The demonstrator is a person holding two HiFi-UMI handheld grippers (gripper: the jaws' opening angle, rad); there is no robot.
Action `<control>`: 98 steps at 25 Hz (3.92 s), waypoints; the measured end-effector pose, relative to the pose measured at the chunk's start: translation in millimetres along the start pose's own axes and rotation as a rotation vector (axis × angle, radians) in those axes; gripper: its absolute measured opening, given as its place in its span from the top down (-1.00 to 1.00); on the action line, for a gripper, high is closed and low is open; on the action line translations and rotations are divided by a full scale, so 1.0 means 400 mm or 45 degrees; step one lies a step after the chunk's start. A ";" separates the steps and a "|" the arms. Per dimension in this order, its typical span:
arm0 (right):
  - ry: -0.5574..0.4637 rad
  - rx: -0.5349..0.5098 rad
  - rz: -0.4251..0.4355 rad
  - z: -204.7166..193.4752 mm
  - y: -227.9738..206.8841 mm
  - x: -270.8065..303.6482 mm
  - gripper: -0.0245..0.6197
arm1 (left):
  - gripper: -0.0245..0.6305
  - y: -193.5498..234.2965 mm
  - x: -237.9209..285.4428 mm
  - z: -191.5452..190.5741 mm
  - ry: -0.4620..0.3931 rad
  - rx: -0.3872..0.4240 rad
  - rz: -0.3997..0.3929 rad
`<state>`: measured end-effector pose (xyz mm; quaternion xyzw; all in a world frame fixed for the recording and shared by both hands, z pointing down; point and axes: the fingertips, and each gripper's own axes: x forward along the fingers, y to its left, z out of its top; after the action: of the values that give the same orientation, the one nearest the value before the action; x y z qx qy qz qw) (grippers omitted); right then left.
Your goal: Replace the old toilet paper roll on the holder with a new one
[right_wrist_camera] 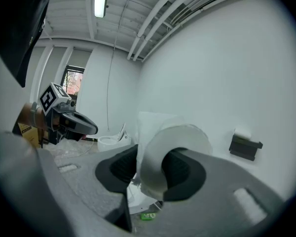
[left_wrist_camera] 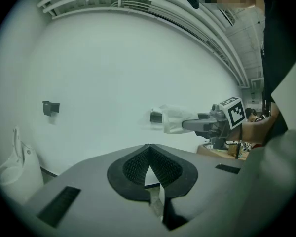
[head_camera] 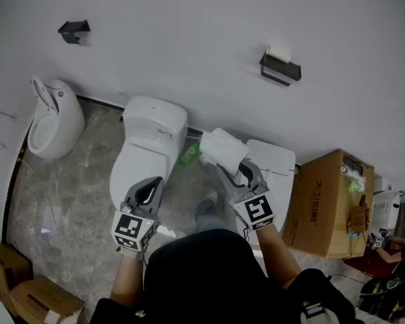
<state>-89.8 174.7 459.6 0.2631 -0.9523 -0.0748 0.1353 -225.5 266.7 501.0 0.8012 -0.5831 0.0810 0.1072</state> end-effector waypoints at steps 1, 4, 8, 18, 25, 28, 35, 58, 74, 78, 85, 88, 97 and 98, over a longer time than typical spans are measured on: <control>0.002 0.000 0.002 -0.003 -0.021 0.018 0.50 | 0.88 0.012 0.025 0.006 0.006 0.000 0.000; 0.010 0.005 0.009 -0.009 -0.096 0.061 0.50 | 0.88 0.039 0.106 0.031 0.023 0.004 0.003; 0.012 0.016 0.021 -0.025 -0.214 0.119 0.50 | 0.88 0.064 0.233 0.078 0.031 0.015 0.000; -0.007 0.056 0.019 -0.053 -0.495 0.209 0.50 | 0.88 0.082 0.528 0.175 0.045 0.036 -0.013; -0.013 0.082 0.002 -0.066 -0.623 0.222 0.50 | 0.88 0.076 0.657 0.224 0.049 0.034 -0.026; -0.019 0.109 -0.024 -0.068 -0.655 0.225 0.50 | 0.88 0.073 0.684 0.227 0.051 0.044 -0.049; -0.002 0.146 -0.072 -0.074 -0.677 0.248 0.50 | 0.88 0.093 0.737 0.237 0.056 0.053 -0.121; 0.104 0.258 -0.538 -0.125 -0.822 0.161 0.50 | 0.88 0.061 1.048 0.314 0.077 0.186 -0.589; 0.225 0.334 -0.928 -0.201 -0.878 -0.062 0.50 | 0.86 -0.022 1.302 0.474 -0.043 0.151 -0.722; 0.260 0.338 -1.011 -0.209 -0.879 -0.113 0.50 | 0.59 -0.046 1.368 0.507 -0.040 0.172 -0.748; 0.288 0.371 -1.137 -0.218 -0.866 -0.178 0.50 | 0.57 -0.090 1.447 0.544 -0.038 0.212 -0.772; 0.294 0.377 -1.174 -0.218 -0.853 -0.196 0.50 | 0.56 -0.104 1.480 0.538 -0.008 0.252 -0.761; 0.326 0.391 -1.254 -0.231 -0.826 -0.237 0.50 | 0.58 -0.129 1.521 0.515 0.017 0.325 -0.775; 0.327 0.392 -1.256 -0.233 -0.823 -0.238 0.50 | 0.58 -0.130 1.520 0.515 0.010 0.327 -0.783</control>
<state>174.7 -62.3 457.2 0.7036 -0.6911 0.0440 0.1594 11.5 -330.1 453.4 0.9464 -0.2984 0.1208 0.0272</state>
